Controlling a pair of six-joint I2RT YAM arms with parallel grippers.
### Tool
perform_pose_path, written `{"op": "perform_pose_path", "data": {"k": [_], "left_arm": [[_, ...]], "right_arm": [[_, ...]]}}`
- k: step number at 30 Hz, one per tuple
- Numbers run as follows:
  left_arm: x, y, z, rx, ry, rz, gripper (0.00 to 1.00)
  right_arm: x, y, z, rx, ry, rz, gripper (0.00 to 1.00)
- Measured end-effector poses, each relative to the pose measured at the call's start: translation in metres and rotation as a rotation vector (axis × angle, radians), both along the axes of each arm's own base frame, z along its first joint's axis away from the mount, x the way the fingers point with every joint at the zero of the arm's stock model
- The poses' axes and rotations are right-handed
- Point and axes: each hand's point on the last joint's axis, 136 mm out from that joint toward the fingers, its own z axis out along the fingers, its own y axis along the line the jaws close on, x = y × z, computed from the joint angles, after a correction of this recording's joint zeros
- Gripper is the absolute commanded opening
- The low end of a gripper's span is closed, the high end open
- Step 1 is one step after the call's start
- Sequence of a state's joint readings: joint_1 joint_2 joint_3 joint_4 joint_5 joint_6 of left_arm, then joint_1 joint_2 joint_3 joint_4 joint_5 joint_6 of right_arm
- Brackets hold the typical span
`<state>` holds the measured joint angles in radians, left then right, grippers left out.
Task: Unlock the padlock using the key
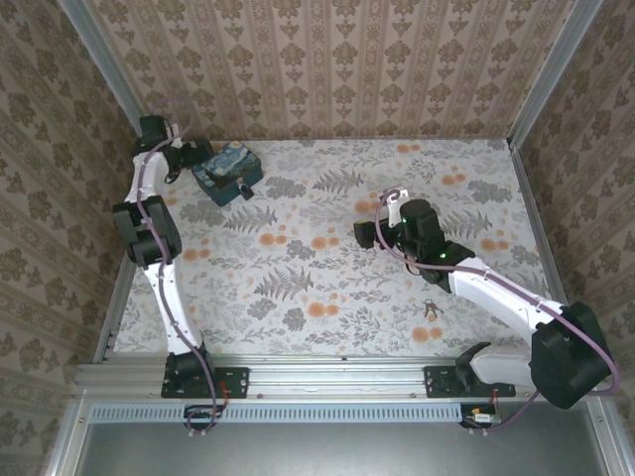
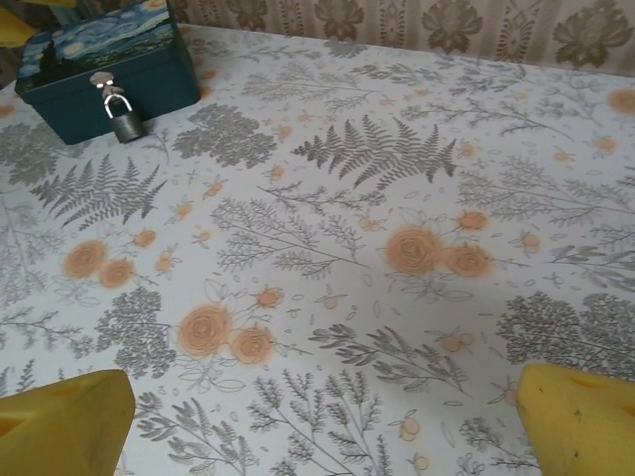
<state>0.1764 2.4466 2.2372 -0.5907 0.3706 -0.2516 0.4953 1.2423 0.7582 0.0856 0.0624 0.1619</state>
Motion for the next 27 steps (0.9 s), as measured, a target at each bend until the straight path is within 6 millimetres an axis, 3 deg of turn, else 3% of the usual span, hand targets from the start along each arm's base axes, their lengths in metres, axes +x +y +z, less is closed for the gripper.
{"op": "perform_pose_path", "data": {"k": [7,14,19,23,27], "left_arm": [[-0.002,-0.048,0.011,-0.049,0.027,-0.199,1.00],[-0.036,-0.122,-0.005,0.035,0.126,-0.430,0.97],[-0.064,-0.180,-0.024,0.178,0.190,-0.604,0.94],[-0.080,-0.225,-0.018,0.349,0.158,-0.724,0.96],[-0.099,-0.262,-0.009,0.536,0.121,-0.854,0.90]], "right_arm": [[-0.004,0.007,0.002,0.018,0.016,0.010,1.00],[-0.008,0.006,0.011,0.017,0.017,0.012,1.00],[-0.015,0.001,0.029,0.035,-0.019,0.008,1.00],[-0.020,-0.004,0.042,0.047,-0.049,-0.001,1.00],[-0.027,-0.012,0.050,0.051,-0.066,-0.021,1.00]]}}
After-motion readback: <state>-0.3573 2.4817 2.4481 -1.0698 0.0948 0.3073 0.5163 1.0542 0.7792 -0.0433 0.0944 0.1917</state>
